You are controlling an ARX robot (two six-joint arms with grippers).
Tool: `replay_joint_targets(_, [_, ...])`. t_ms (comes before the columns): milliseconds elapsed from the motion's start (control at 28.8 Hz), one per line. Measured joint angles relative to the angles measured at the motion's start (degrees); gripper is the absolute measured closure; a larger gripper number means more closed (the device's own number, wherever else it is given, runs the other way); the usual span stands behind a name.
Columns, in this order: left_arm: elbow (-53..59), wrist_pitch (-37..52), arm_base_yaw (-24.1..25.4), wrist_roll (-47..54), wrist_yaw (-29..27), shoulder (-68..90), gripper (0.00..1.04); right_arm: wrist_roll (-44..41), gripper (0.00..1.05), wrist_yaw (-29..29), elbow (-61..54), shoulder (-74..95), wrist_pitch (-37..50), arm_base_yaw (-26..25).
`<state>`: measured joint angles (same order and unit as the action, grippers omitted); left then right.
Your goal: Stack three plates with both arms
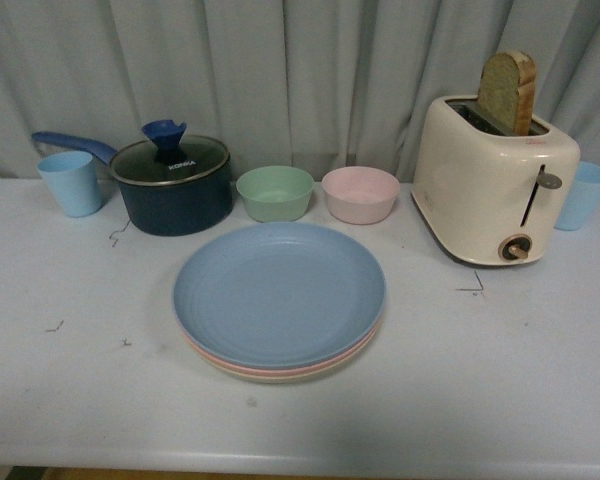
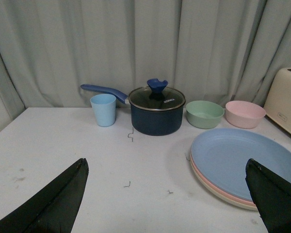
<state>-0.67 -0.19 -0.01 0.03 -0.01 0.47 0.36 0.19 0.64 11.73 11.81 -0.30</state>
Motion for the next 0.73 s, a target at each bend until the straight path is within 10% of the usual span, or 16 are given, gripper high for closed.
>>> replay_joint_targets(35, [0.0, 0.0, 0.0, 0.0, 0.0, 0.0, 0.07, -0.1, 1.01, -0.2, 0.0, -11.5, -12.0, 0.0])
replay_joint_targets(347, [0.0, 0.0, 0.0, 0.0, 0.0, 0.0, 0.07, 0.0, 0.70, -0.2, 0.0, -11.5, -12.0, 0.0])
replay_joint_targets(555, [0.0, 0.0, 0.0, 0.0, 0.0, 0.0, 0.07, 0.0, 0.05, -0.2, 0.0, -11.5, -12.0, 0.0])
replay_joint_targets(728, [0.0, 0.0, 0.0, 0.0, 0.0, 0.0, 0.07, 0.0, 0.06, -0.2, 0.0, -11.5, -12.0, 0.0])
